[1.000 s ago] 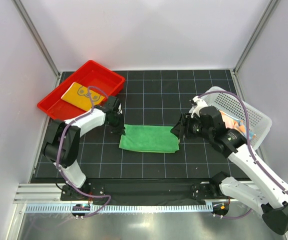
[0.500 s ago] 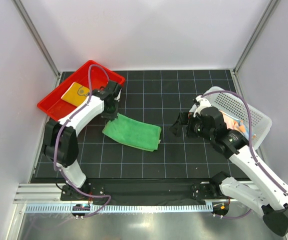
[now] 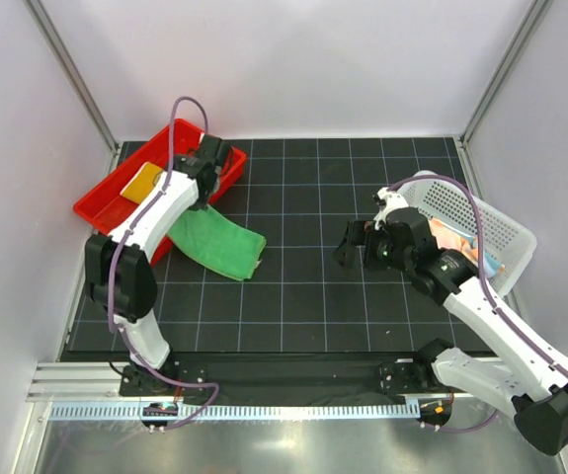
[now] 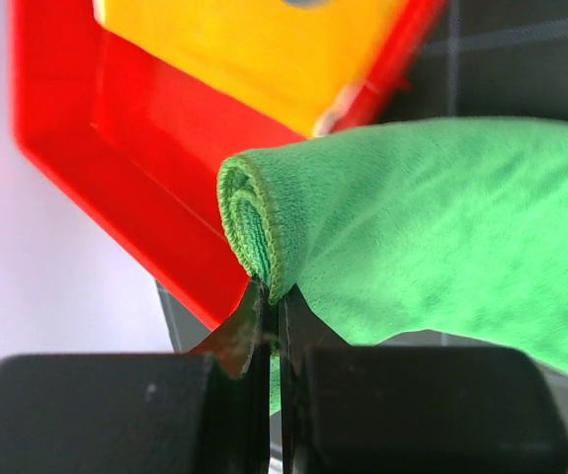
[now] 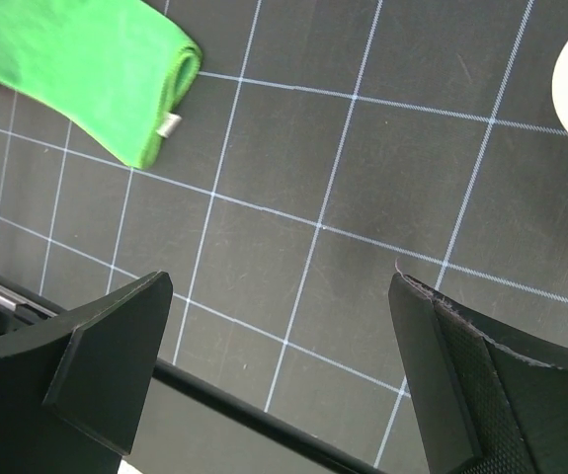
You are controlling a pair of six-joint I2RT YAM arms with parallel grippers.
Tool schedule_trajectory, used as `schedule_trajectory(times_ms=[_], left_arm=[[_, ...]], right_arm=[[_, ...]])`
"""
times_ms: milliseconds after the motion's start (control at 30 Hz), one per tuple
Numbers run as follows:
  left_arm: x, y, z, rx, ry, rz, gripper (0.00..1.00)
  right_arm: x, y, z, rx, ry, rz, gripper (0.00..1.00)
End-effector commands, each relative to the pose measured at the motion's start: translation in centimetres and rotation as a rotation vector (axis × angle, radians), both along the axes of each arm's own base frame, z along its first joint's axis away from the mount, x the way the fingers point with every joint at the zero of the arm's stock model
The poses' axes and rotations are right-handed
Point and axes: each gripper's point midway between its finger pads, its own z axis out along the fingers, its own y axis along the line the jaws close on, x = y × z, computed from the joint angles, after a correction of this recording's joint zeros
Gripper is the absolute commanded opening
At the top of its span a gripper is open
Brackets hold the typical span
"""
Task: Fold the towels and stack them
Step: Neatly place the folded towel into the bin
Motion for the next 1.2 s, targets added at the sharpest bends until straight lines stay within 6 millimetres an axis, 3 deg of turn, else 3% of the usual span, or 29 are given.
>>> schedule_trajectory(times_ms=[0,300,367,533,1000,1167], left_arm=[[3.1,2.3,3.0,0.033,-0.096,0.050,0.00],[8.7,4.0,4.0,-0.040,-0.160,0.104,0.00],[9.4,5.4,3.5,-0.042,-0.147,0.128,0.00],[11.7,7.9,4.8,-0.016,-0.218,0.163,0.00],[15.4,13.0,3.4,0.012,-0.295,0.255,0.00],[16.7,13.9,2.7,-0.005,-0.334,0.273,0.00]], right_arm=[[1.3,0.4,1.6,0.007,-0.069,-0.002,1.00],[2.7,-0.4,0.6,-0.066,-0.079,-0.044,1.00],[2.9,-0.3,0.3,-0.073,-0.072,-0.040,1.00],[3.3,-0.3,0.1,-0.086,-0.068,-0.048,1.00],[3.8,-1.2,0.1,-0.115,-0.068,-0.082,1.00],[3.9,-1.3,0.0,-0.126,-0.065,-0.089,1.00]])
